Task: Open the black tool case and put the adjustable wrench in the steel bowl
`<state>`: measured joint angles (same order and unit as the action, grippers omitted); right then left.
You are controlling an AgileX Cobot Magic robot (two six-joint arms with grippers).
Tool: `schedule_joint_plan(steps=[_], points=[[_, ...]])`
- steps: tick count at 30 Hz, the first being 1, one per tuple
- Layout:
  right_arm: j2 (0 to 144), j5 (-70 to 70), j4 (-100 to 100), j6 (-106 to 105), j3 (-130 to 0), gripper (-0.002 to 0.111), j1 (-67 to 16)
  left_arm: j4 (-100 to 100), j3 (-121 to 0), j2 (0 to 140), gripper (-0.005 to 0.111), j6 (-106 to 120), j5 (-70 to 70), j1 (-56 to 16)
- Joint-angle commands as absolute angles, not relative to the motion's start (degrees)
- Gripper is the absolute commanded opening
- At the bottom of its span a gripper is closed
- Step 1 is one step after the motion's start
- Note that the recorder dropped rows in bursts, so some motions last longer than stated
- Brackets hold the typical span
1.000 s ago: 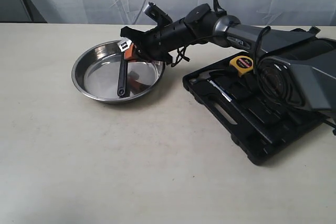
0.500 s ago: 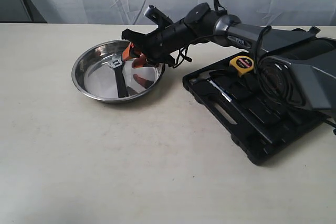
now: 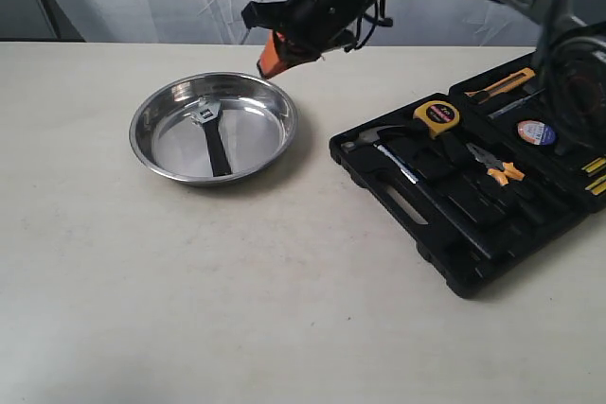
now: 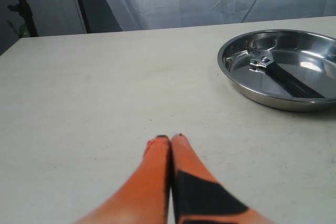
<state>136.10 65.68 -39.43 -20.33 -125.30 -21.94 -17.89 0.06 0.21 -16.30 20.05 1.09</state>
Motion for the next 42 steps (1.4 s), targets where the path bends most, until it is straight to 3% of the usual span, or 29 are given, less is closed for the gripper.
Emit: schedule_joint_plan(steps=[1, 7, 14, 18, 25, 33, 38, 42], points=[[127.2, 66.6, -31.6, -21.2, -119.7, 0.000, -20.6, -18.1, 0.0, 0.0, 0.000, -16.3, 19.5, 1.0], [110.6, 57.7, -21.2, -21.7, -101.7, -0.001, -18.6, -18.1, 0.0, 0.0, 0.000, -16.3, 19.5, 1.0], [85.7, 44.5, -20.0, -19.3, -71.3, -0.001, -16.4, -18.1, 0.0, 0.0, 0.000, -16.3, 19.5, 1.0], [72.5, 47.0, -21.8, -19.3, -58.2, -0.001, -18.1, -18.1, 0.0, 0.0, 0.000, -16.3, 19.5, 1.0], [58.7, 65.8, -18.8, -19.4, -51.1, -0.001, -18.4, -18.1, 0.0, 0.0, 0.000, -16.3, 19.5, 1.0], [48.5, 69.9, -20.6, -19.0, -51.1, -0.001, -18.4, -18.1, 0.0, 0.0, 0.000, -16.3, 19.5, 1.0], [36.7, 54.4, -23.0, -18.5, -47.4, -0.001, -16.1, -18.1, 0.0, 0.0, 0.000, -16.3, 19.5, 1.0], [23.9, 28.8, -23.1, -18.6, -28.9, -0.001, -6.8, -18.1, 0.0, 0.0, 0.000, -16.3, 19.4, 1.0]])
